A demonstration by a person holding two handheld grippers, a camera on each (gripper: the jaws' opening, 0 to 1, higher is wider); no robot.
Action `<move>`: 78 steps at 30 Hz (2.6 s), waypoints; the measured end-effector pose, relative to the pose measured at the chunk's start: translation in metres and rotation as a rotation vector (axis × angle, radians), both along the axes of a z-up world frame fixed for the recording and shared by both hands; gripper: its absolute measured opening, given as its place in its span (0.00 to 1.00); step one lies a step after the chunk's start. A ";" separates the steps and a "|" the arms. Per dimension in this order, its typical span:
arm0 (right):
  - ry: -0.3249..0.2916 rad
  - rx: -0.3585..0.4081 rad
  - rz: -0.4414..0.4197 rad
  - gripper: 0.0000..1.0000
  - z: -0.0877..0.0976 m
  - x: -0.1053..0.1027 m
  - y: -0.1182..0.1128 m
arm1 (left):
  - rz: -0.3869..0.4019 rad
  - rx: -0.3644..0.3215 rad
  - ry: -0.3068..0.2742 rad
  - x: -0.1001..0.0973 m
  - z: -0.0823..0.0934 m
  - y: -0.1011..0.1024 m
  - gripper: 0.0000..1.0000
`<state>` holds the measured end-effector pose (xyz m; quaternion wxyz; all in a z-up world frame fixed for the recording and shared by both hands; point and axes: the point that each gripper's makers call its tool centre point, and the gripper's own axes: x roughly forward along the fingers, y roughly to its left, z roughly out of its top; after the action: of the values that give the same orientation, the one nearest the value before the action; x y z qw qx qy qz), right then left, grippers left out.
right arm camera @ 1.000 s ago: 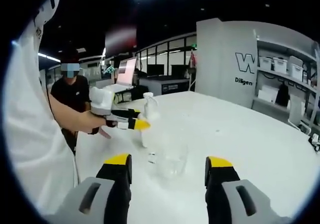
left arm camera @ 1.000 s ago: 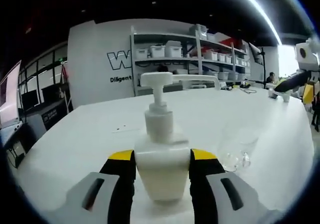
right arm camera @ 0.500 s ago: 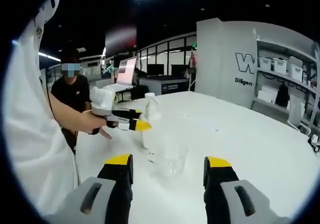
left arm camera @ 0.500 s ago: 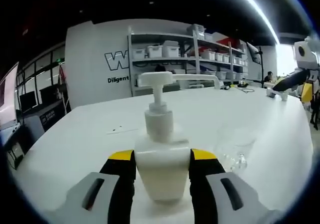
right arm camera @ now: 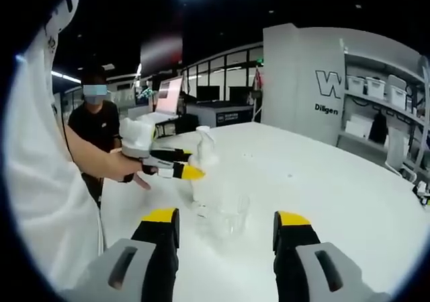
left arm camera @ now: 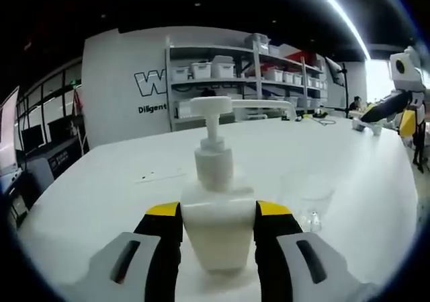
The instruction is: Hold the bottle steady, press the pump all the way down and release, and repeat the specified number of times to dispense into the cup
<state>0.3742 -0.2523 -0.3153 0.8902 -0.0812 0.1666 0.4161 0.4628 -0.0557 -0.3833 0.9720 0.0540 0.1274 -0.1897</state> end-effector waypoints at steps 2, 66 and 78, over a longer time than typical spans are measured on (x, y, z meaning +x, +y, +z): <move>-0.002 -0.001 0.000 0.53 0.000 -0.001 0.000 | -0.007 0.004 0.000 0.000 0.000 -0.002 0.40; -0.032 -0.061 0.092 0.15 0.006 0.002 0.011 | -0.122 0.018 0.015 -0.009 -0.002 -0.041 0.40; -0.070 0.036 0.089 0.41 0.028 0.022 0.029 | -0.122 0.014 0.017 -0.009 -0.003 -0.042 0.40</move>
<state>0.3966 -0.2236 -0.2872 0.8773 -0.0871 0.1240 0.4553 0.4538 -0.0973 -0.3860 0.9571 0.0667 0.1336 -0.2483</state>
